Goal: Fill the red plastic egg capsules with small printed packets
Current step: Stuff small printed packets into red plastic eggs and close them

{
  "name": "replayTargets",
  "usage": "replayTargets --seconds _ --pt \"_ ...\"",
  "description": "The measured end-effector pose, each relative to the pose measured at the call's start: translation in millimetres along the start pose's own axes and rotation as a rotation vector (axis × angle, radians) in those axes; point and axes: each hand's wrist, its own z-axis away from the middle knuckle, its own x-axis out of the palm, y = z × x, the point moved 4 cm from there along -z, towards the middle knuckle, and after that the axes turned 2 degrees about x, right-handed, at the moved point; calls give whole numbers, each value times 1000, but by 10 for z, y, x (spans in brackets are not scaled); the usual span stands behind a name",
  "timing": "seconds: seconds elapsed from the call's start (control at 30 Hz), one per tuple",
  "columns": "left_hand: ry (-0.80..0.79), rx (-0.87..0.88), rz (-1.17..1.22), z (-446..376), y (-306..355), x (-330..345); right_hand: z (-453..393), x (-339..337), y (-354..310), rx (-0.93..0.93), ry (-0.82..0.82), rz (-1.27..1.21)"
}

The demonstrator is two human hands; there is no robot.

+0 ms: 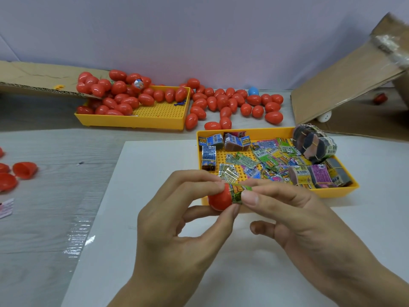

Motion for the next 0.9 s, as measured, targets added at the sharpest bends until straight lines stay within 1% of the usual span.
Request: replayTargets --seconds 0.2,0.37,0.53,0.63,0.73,0.9 --pt "4 51 -32 25 20 7 7 49 -62 -21 -114 -45" --pt "-9 47 -27 41 25 18 -19 34 -60 10 -94 -47" --pt "-38 138 -107 57 119 67 -38 -27 -35 46 -20 -62" --pt "-51 158 -138 67 134 81 -40 -28 -41 86 -54 -96" --pt "-80 156 -147 70 128 94 -33 -18 -61 109 -96 -69" --pt "-125 109 -123 60 90 97 -44 -43 -28 155 -94 -89"
